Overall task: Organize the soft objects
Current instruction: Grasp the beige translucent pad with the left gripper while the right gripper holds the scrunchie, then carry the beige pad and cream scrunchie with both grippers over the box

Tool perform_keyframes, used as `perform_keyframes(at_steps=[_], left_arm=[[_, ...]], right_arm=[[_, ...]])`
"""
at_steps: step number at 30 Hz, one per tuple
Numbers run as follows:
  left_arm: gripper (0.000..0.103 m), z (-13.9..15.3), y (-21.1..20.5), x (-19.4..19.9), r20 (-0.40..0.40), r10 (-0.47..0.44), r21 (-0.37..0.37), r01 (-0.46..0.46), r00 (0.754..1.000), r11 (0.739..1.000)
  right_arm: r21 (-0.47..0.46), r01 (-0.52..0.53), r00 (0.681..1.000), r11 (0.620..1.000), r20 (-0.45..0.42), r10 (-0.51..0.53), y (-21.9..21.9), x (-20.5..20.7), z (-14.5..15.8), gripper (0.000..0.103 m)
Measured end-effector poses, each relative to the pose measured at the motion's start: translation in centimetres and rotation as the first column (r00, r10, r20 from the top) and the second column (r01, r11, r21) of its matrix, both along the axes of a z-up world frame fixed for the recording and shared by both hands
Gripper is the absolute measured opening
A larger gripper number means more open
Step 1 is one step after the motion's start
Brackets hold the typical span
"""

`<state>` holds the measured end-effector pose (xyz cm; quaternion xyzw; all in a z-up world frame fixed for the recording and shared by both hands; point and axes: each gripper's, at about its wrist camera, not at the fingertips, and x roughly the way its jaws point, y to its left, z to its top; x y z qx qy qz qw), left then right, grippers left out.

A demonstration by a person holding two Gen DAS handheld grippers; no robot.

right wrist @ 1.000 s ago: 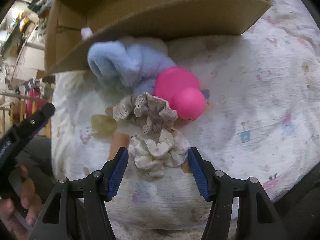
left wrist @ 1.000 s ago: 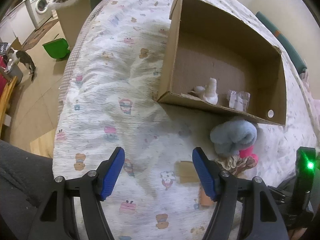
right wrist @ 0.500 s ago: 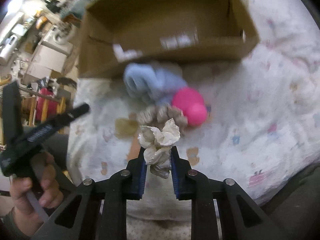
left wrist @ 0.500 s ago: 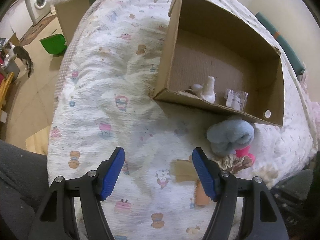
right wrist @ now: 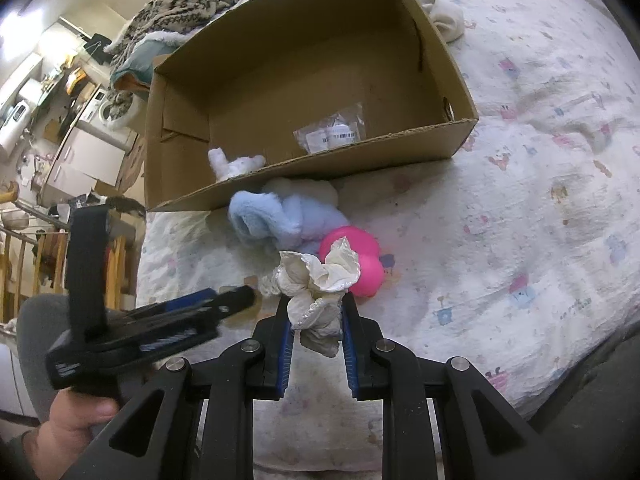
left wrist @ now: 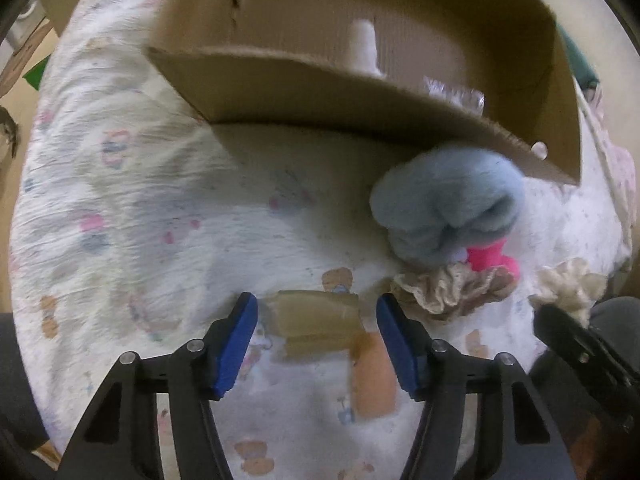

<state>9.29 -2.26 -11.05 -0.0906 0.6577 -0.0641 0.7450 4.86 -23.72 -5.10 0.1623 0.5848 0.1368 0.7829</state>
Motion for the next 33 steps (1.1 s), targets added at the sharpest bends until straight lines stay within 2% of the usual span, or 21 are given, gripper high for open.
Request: perform_keyframes(at_steps=[3, 4, 7, 8, 9, 13, 22, 30, 33], left_arm=[[0.042, -0.6, -0.6, 0.3, 0.007, -0.017, 0.042, 0.017, 1.000, 0.999], [0.042, -0.7, -0.7, 0.3, 0.009, -0.025, 0.044, 0.024, 1.000, 0.999], [0.031, -0.7, -1.0, 0.2, 0.023, -0.047, 0.049, 0.045, 0.999, 0.998], [0.019, -0.6, -1.1, 0.2, 0.029, -0.052, 0.045, 0.051, 0.998, 0.998], [0.012, -0.6, -1.2, 0.2, 0.029, -0.057, 0.038, 0.056, 0.998, 0.998], [0.010, 0.4, -1.2, -0.3, 0.057, -0.059, 0.043, 0.057, 0.997, 0.997], [0.010, 3.7, 1.1, -1.6, 0.149, 0.071, 0.015, -0.074, 0.986, 0.997], [0.010, 8.1, 2.4, -4.2, 0.299, 0.058, 0.041, -0.074, 0.952, 0.996], [0.010, 9.4, 2.8, -4.6, 0.333, 0.060, 0.026, -0.073, 0.941, 0.997]], right_arm=[[-0.002, -0.005, 1.000, 1.000, -0.009, 0.005, -0.2, 0.0, 0.0, 0.023], [-0.003, -0.006, 1.000, 1.000, -0.010, 0.006, -0.1, 0.1, -0.1, 0.023], [-0.009, -0.011, 1.000, 1.000, -0.010, 0.011, 0.0, 0.1, -0.1, 0.023], [-0.010, -0.014, 1.000, 1.000, -0.010, 0.014, 0.0, 0.0, -0.1, 0.023], [-0.011, -0.017, 1.000, 1.000, -0.009, 0.016, 0.1, 0.1, -0.1, 0.023], [-0.007, -0.013, 1.000, 1.000, -0.004, 0.013, 0.0, 0.0, 0.0, 0.023], [0.007, -0.005, 1.000, 1.000, 0.014, 0.005, -0.3, -0.3, 0.4, 0.023], [0.020, -0.009, 0.997, 1.000, 0.074, 0.007, -0.5, -0.6, 1.8, 0.023], [0.019, -0.008, 0.995, 1.000, 0.100, 0.006, -0.6, -0.8, 2.6, 0.023]])
